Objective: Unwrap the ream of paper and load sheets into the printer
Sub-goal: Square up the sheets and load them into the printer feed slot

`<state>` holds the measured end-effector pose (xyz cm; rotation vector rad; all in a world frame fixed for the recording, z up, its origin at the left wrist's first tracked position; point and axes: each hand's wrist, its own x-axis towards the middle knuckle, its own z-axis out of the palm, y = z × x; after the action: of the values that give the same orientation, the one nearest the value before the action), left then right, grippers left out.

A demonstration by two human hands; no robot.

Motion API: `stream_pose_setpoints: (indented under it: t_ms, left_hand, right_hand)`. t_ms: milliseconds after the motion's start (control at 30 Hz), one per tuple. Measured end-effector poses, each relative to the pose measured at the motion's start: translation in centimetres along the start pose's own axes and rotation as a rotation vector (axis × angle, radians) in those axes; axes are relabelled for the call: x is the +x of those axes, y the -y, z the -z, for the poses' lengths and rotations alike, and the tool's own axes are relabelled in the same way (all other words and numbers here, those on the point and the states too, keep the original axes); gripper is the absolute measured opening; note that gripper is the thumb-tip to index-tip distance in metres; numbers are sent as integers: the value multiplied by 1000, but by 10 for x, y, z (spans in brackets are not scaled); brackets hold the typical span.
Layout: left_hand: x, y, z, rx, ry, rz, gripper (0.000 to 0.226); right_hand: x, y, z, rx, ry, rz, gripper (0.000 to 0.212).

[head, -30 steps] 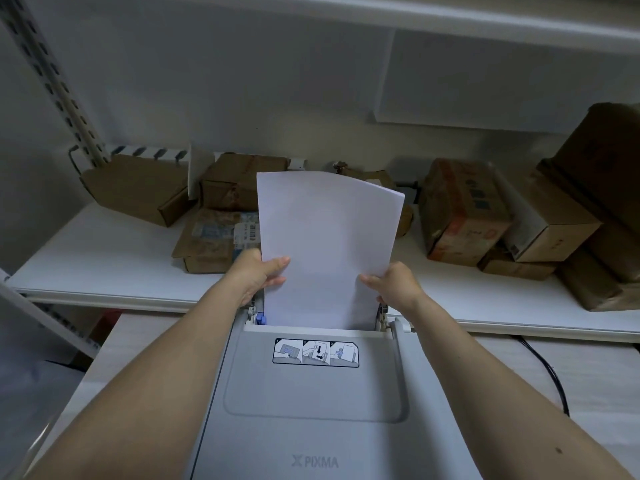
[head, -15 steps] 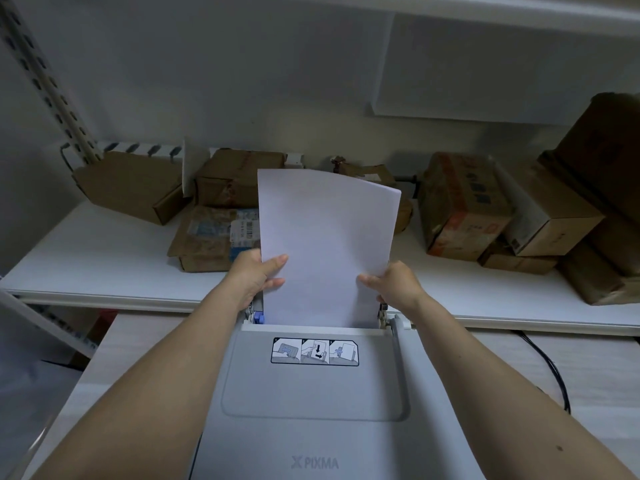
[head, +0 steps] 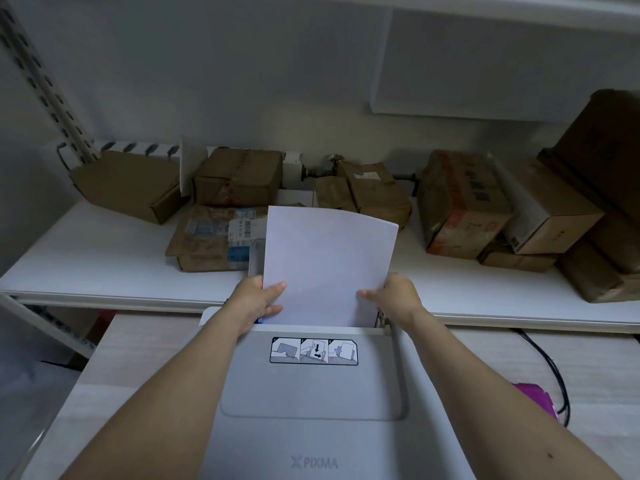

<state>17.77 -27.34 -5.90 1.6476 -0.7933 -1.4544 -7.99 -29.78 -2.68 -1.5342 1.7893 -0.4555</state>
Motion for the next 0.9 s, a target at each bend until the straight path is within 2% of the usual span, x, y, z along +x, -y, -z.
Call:
stream_pose_setpoints:
  t_ms: [167, 267, 333, 567, 700, 767, 900]
  left_hand:
    - [-7, -15, -4, -76, -34, -56, 18]
    - [-7, -22, -2, -103, -94, -87, 1]
    - [-8, -23, -3, -82, -109, -95, 6]
    - [-3, -22, -7, 18, -173, -109, 7]
    - [-4, -22, -8, 263, -368, -146, 18]
    - [-2, -19, -5, 336, -454, -149, 13]
    - [-3, -14, -1, 320, -477, -118, 4]
  right_hand:
    - [2, 8, 7, 120, -57, 75, 9]
    - [1, 7, 2, 116, -67, 83, 18]
    - [1, 5, -1, 116, -84, 68, 15]
    - [1, 9, 1, 32, -103, 49, 27]
    - [-4, 7, 0, 21, -228, 11, 22]
    - [-5, 6, -1, 14, -268, -31, 19]
    - [-5, 0, -7, -25, -238, -67, 17]
